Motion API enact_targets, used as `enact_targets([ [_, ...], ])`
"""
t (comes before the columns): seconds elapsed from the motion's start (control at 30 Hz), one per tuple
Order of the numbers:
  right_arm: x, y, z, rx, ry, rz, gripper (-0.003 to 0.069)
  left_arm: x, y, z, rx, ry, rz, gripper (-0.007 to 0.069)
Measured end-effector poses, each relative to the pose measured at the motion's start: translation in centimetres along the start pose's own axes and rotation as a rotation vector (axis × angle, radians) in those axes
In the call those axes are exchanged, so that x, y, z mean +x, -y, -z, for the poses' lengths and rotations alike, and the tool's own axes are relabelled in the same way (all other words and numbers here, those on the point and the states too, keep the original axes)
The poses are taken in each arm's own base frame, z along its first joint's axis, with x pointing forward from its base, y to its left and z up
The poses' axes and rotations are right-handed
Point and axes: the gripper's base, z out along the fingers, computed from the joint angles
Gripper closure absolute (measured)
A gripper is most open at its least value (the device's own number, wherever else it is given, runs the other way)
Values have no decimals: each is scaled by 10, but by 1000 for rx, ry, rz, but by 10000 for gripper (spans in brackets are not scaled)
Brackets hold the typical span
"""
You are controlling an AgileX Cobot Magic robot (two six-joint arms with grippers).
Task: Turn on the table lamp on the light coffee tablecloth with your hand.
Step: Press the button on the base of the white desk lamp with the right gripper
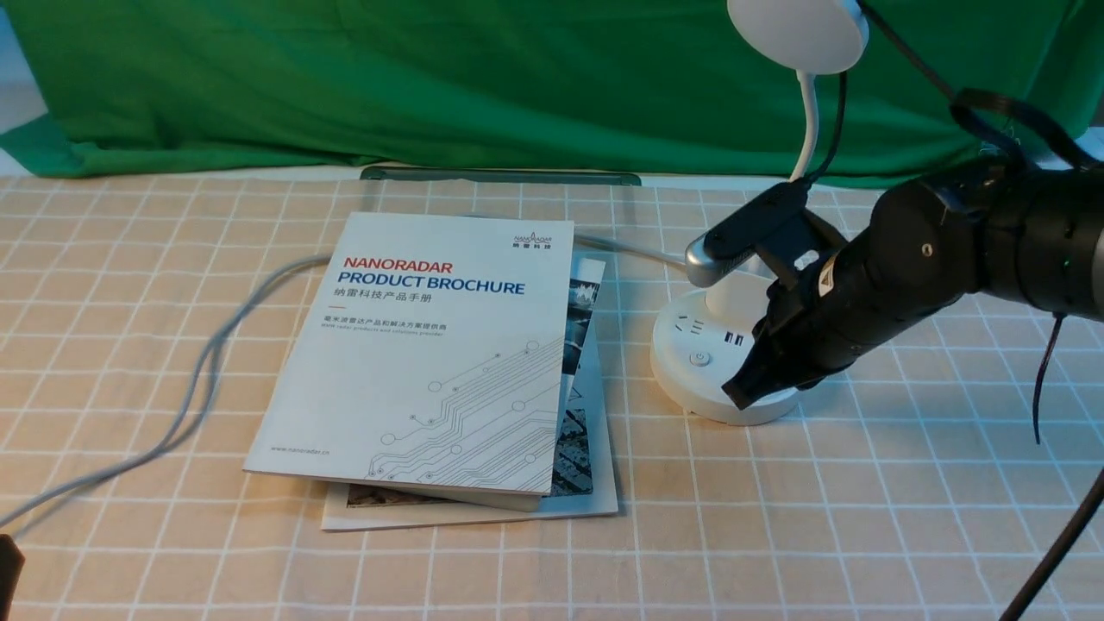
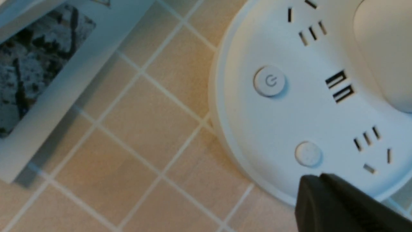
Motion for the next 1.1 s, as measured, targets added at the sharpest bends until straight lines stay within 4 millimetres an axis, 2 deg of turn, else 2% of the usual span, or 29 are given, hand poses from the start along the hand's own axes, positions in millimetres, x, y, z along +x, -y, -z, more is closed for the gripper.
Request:
enact_targets([
  [0.27,-6,5,-5,27,77,-8,631,0,0,0,0,0,0,603],
  [0.77,3,8,-27,18,23,-20,631,0,0,0,0,0,0,603],
  [1.1,1,8,-27,23,42,-21,631,0,0,0,0,0,0,603],
])
